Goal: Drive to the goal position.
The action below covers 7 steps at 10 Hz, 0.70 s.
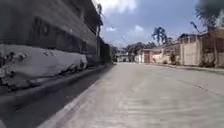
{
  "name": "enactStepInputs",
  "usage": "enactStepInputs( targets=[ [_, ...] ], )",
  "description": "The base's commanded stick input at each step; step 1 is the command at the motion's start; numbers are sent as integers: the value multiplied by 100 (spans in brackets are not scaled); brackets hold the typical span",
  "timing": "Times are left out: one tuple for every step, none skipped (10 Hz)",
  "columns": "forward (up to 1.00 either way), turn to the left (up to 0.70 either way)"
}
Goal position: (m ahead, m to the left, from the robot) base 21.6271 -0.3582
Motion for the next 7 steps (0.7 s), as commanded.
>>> enactStepInputs(
  targets=[
    [100,0],
    [100,0],
    [100,0],
    [100,0],
    [100,0],
    [100,0],
    [100,-12]
  ],
)
